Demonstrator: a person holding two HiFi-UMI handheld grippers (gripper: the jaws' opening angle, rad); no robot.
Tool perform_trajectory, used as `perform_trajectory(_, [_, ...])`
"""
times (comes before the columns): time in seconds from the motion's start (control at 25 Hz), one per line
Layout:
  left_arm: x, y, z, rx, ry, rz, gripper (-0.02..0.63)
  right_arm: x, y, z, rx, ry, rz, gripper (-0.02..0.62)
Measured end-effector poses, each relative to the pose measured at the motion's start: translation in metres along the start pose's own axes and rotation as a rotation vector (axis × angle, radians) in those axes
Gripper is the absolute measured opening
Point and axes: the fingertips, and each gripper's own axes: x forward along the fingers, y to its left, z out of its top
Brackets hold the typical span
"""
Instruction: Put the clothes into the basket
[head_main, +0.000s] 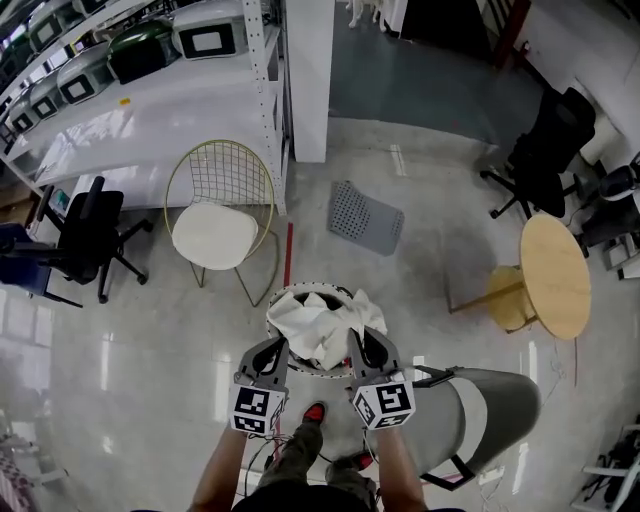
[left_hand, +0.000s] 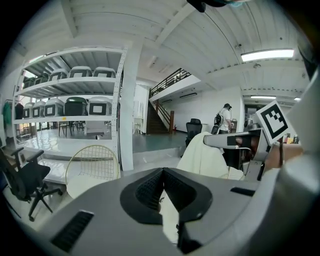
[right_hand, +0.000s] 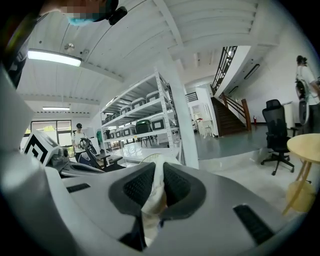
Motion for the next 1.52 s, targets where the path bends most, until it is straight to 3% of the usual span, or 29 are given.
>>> perform_trajectory(0.32, [0.006, 0.027, -0.02, -0.033, 0.033, 0.037, 0.007, 0.037, 0.008, -0.031, -0.008, 0.066, 0.04, 0.058])
perform_trajectory(1.08, [0.03, 0.052, -0.101, -0.098, 0.149, 0.036, 0.008, 0.074, 0.014, -0.171, 0.065, 0.304, 0.045, 0.06])
perform_trajectory(1.44, [0.036, 0.059, -0.115, -0.113, 0.17, 0.035, 0.007, 0.087, 0.011, -0.201, 0.072, 0.368, 0.047, 0.061])
perform_trajectory(1.52, [0.036, 0.059, -0.113, -0.114, 0.171, 0.032, 0.008, 0.087, 0.01, -0.2, 0.078, 0.365, 0.045, 0.088])
